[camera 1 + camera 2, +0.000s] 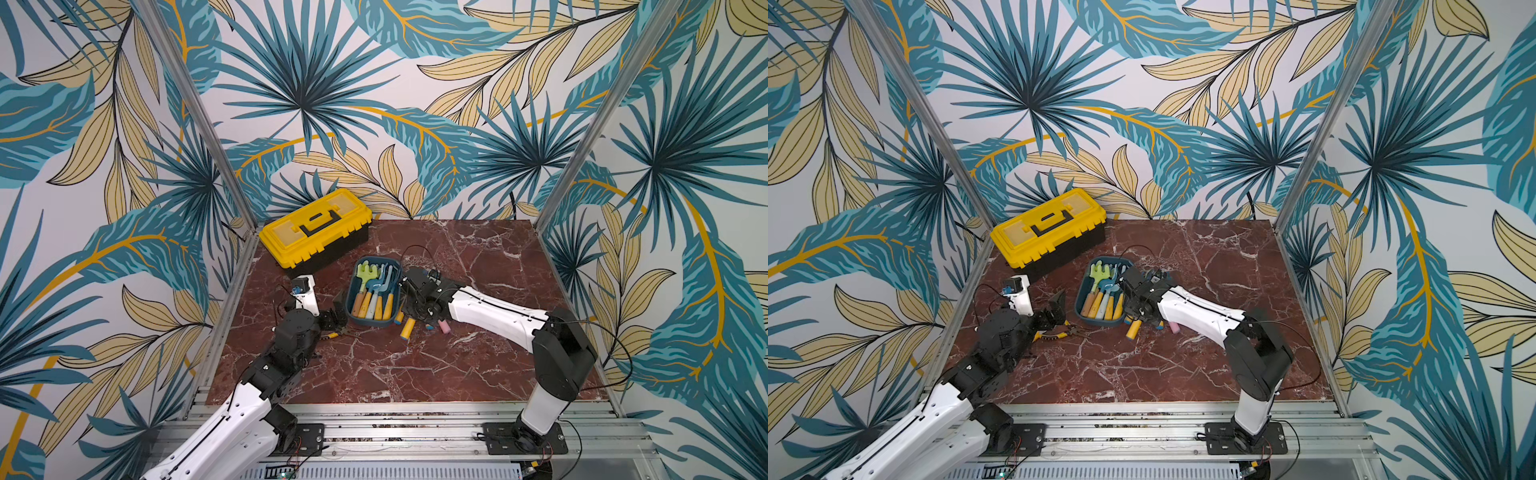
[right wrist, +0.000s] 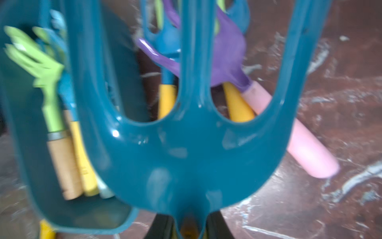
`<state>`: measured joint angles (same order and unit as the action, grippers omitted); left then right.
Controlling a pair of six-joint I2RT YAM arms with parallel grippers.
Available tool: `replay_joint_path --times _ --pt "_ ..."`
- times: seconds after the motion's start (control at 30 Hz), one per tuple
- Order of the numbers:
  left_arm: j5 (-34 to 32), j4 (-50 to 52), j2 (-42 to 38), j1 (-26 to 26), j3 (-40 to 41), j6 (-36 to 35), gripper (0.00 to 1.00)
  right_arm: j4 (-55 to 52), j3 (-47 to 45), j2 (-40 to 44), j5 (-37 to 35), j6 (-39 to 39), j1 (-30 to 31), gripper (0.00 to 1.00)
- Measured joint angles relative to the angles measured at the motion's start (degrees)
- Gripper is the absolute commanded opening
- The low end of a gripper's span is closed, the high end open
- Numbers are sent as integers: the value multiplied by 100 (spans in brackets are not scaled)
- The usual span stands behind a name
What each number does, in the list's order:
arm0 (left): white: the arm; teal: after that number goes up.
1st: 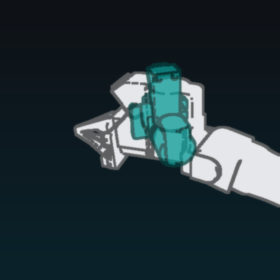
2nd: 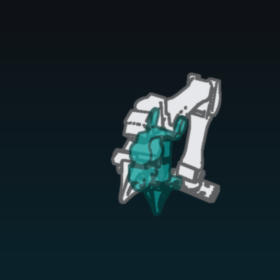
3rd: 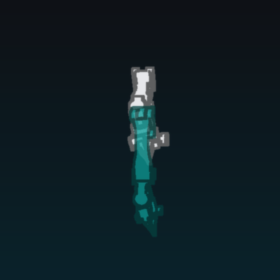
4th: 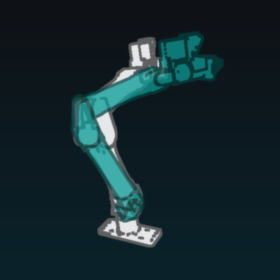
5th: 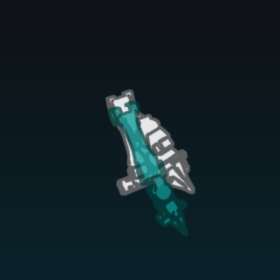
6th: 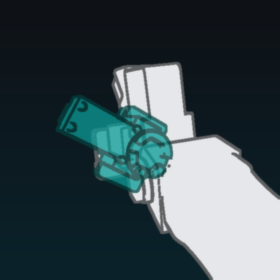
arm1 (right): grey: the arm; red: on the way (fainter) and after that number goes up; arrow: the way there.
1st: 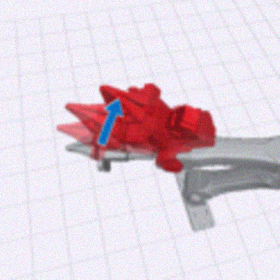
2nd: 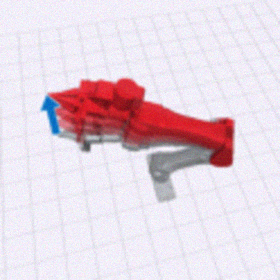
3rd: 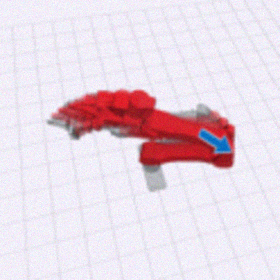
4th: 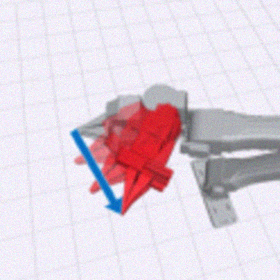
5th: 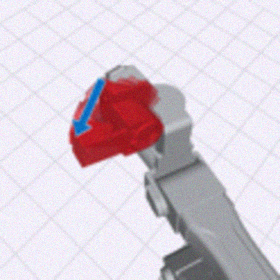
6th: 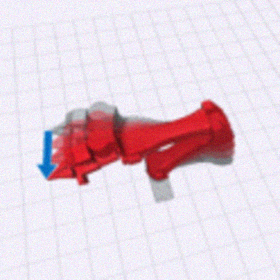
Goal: Put the rake into the storage box
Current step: Pick up the rake at the center of the board, then place the rake in the storage box.
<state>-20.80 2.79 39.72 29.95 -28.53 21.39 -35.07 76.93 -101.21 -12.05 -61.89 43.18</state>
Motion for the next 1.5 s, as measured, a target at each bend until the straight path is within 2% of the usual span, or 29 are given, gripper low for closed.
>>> replay_joint_path --times 0.27,0.6,0.73,1.37,1.5 --pt "-50 -44 -42 0 22 0 100 -39 1421 -570 562 555 85 15" --pt "-90 -44 -42 0 22 -2 100 -411 2669 -2015 1014 1121 116 20" --pt "-90 -44 -50 0 22 0 100 -564 2837 -2288 1088 1231 116 25" --pt "-87 -42 -118 0 22 -2 100 -732 3217 -2470 1091 1436 -181 26" --pt "-87 -42 -120 0 22 -2 100 -728 3250 -2568 1187 1447 -177 37"
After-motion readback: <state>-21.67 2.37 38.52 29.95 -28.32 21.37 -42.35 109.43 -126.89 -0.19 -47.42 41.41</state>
